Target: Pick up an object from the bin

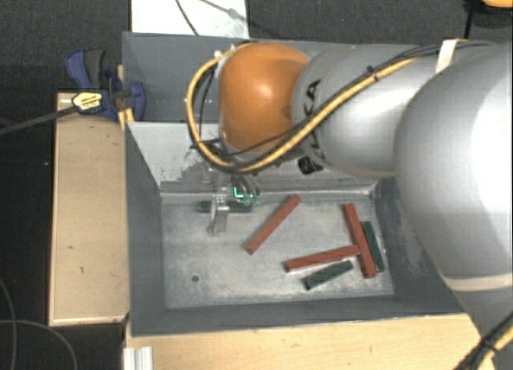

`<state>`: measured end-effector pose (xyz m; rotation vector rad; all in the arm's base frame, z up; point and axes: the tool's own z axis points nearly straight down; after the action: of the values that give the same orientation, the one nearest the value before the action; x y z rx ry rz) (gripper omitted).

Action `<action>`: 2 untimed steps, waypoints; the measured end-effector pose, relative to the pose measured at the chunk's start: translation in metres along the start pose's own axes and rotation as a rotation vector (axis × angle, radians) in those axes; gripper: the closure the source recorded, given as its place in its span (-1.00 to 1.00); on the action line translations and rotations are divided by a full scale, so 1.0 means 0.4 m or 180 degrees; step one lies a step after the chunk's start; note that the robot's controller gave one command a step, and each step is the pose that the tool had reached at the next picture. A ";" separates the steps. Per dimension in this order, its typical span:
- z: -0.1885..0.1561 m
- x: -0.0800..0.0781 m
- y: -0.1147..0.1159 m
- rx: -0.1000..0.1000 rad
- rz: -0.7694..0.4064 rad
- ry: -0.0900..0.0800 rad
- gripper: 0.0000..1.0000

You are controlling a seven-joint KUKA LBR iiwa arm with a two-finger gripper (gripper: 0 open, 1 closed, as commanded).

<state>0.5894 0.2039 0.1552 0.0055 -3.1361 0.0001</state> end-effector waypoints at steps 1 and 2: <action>-0.012 -0.006 -0.003 -0.0006 0.0017 -0.0026 -1.00; 0.178 -0.012 -0.131 -0.0005 -0.0202 -0.0039 -1.00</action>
Offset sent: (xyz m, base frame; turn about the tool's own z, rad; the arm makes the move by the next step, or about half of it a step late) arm 0.0030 -0.0607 -0.0852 -0.0708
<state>0.5939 0.1517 0.0838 0.1055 -3.1465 -0.0027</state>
